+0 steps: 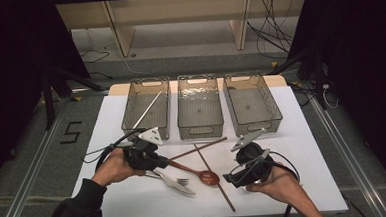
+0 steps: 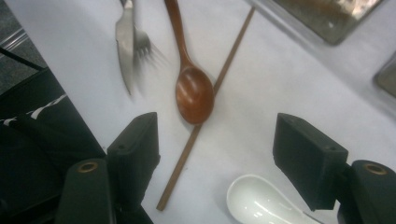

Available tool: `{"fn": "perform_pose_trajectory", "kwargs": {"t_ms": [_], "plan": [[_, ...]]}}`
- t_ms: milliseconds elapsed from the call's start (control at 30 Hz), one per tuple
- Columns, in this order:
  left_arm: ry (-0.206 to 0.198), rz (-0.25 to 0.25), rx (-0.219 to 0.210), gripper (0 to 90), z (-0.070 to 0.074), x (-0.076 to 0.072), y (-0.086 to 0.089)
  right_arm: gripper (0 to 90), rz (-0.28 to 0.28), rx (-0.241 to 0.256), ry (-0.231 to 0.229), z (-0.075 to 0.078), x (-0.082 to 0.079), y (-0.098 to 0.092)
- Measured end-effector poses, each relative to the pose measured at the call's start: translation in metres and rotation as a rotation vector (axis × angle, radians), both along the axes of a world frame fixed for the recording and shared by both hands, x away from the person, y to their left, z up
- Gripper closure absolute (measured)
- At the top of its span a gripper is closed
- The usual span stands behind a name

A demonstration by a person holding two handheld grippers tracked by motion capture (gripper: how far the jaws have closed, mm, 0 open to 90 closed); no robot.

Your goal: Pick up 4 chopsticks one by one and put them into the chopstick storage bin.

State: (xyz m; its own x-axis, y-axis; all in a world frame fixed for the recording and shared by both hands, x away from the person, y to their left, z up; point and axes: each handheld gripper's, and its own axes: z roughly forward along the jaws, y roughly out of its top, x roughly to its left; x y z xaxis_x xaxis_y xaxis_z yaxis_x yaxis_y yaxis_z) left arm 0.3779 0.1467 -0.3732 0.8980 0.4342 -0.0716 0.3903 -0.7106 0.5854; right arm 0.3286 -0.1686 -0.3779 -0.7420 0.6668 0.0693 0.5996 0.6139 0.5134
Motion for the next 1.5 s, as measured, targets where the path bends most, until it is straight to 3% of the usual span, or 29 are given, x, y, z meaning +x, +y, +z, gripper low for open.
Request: {"fn": "perform_pose_trajectory", "kwargs": {"t_ms": [267,567,967,1500], "plan": [[-0.025,0.109,0.002,85.1,0.002,0.016,0.017,30.7,-0.01,-0.024,0.022,-0.018,0.0,0.007],[-0.052,0.247,-0.013,85.1,0.005,0.044,0.039,31.2,-0.003,-0.033,0.04,-0.023,-0.002,0.008],[-0.051,0.41,-0.029,85.0,-0.002,0.088,0.061,29.4,-0.005,-0.041,0.06,-0.029,-0.003,0.007],[-0.034,0.55,-0.035,85.1,-0.009,0.125,0.076,29.4,-0.001,-0.048,0.071,-0.031,-0.004,0.008]]}}
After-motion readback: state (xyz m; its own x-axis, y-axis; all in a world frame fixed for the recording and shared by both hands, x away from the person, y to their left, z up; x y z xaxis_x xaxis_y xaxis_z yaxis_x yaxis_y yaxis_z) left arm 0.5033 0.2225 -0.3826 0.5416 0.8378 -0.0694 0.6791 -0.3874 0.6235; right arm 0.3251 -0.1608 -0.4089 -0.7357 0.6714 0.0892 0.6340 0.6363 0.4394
